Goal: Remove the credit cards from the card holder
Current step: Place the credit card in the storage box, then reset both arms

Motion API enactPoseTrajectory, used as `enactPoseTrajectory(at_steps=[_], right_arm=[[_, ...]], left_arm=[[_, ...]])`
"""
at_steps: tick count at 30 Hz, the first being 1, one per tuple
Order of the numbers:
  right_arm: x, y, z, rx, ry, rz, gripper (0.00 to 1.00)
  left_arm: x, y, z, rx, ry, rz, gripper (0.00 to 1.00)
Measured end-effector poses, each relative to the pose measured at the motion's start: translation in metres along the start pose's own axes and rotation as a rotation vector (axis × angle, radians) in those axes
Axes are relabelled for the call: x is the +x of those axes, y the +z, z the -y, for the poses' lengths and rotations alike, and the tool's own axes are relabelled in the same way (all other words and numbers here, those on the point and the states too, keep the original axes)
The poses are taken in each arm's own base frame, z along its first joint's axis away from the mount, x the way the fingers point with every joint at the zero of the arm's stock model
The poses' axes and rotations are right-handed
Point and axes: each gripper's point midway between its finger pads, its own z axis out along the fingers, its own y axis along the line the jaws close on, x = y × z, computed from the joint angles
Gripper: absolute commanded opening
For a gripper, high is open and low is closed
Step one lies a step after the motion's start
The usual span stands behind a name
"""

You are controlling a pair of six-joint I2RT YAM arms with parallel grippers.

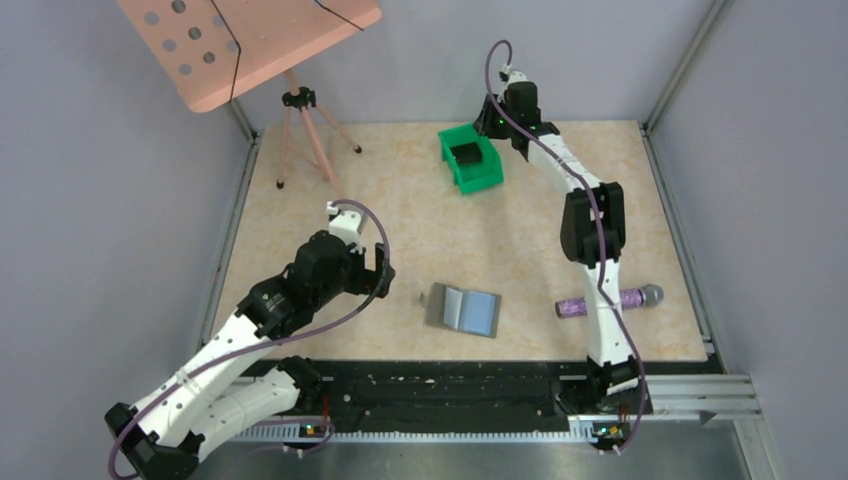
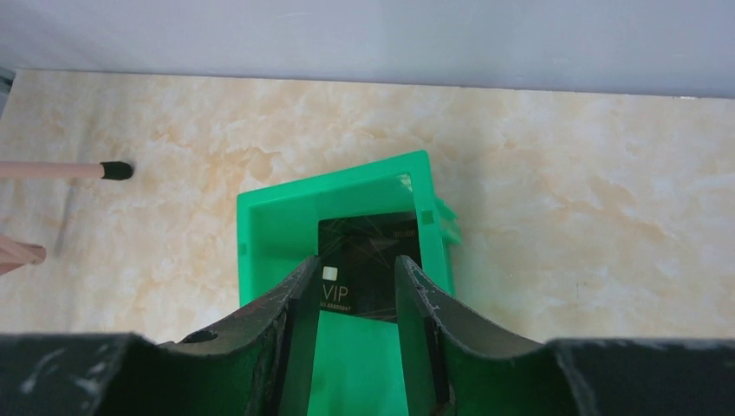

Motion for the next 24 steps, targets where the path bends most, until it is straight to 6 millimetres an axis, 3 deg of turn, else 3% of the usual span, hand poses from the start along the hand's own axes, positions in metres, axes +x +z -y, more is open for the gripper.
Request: enactPoseTrajectory(at_steps=[4,6,10,12,13,16,20,22,24], right_arm=[[0.002,-0.018,-0.001,0.022,0.017,-0.038,0.45],[0.009,-0.040,-0.005,0.040,0.033,-0.074,0.51],[0.012,-0.106,-0.021,0.079,0.057,-0.105,0.74],[0.011,-0.145,-0.036,0.087,0.051,-0.096,0.96],[0.012,-0.170,-0.049,0.081,0.042,-0.088,0.99],[0.016,-0.227,-0.090,0.029,0.012,-0.046,0.99],[0.049,-0.294,-0.134,-0.053,-0.032,-0.044,0.99],[0.066,-0.319,-0.140,-0.077,-0.031,-0.059,0.99],[0.079,-0.342,-0.133,-0.072,-0.011,-0.061,0.99]], left_arm=[[0.000,0.000,0.003,0.012,-0.011,-0.002,0.99],[0.000,0.000,0.003,0.013,-0.019,-0.002,0.99],[-0.005,-0.002,0.007,0.023,-0.036,0.004,0.99],[-0.012,-0.005,0.010,0.037,-0.046,0.016,0.99],[-0.015,-0.006,0.012,0.043,-0.054,0.024,0.99],[-0.027,-0.012,0.017,0.061,-0.074,0.051,0.99],[-0.036,-0.016,0.024,0.091,-0.096,0.069,0.99],[-0.040,-0.019,0.028,0.111,-0.107,0.074,0.99],[-0.043,-0.021,0.032,0.128,-0.120,0.079,0.99]])
